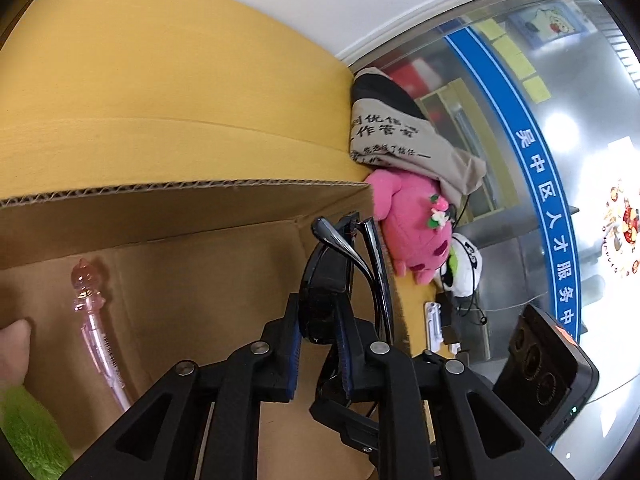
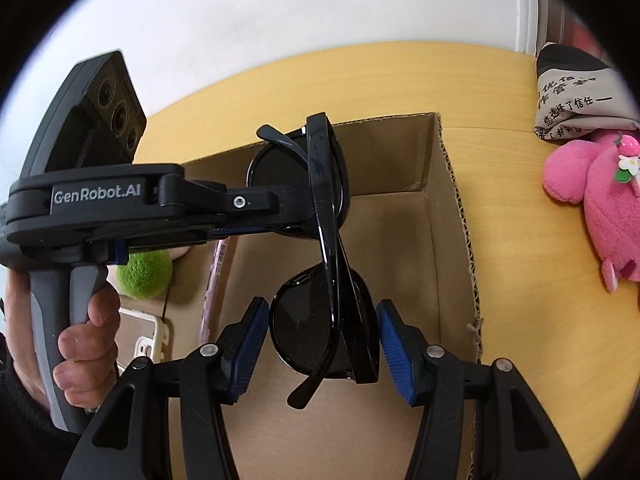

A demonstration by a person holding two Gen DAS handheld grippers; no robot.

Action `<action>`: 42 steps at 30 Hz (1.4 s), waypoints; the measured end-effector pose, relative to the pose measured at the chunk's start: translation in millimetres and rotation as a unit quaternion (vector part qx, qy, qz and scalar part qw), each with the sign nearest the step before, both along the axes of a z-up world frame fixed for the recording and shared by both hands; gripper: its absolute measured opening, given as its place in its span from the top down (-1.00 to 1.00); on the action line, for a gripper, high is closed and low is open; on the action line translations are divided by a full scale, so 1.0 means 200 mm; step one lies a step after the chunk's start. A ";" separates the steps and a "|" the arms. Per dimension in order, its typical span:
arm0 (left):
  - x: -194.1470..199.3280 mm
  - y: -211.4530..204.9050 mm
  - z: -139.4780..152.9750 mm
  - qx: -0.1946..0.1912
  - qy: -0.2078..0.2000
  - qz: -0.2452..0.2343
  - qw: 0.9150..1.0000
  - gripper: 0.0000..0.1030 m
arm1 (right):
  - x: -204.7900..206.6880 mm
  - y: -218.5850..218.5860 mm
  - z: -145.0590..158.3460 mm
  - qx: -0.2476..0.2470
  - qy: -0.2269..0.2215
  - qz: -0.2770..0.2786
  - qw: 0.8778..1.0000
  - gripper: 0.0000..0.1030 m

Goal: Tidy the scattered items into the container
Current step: 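Lift the sunglasses and carry them over the box, then open the right gripper to drop the sunglasses into the box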

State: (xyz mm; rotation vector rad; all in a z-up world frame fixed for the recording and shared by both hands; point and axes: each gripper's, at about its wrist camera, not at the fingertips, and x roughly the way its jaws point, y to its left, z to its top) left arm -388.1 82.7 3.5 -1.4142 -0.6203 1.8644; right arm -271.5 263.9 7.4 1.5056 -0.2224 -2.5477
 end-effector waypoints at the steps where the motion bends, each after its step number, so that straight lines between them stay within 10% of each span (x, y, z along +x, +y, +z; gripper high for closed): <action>1: -0.01 -0.01 -0.01 -0.003 -0.006 0.003 1.000 0.66 | 0.00 -0.01 0.00 0.003 0.000 -0.001 1.000 -0.06; 27: -0.05 -0.06 -0.17 -0.116 -0.027 0.022 0.993 0.33 | -0.12 -0.19 -0.15 0.047 -0.038 0.000 0.998 -0.07; 35: 0.11 -0.11 0.18 -0.109 0.066 0.045 0.991 -0.34 | -0.03 -0.18 -0.02 0.042 0.004 0.002 0.999 -0.08; 42: 0.56 -0.24 0.63 -0.132 0.196 0.081 0.968 -0.67 | 0.29 -0.17 0.29 0.015 0.074 0.020 0.997 -0.24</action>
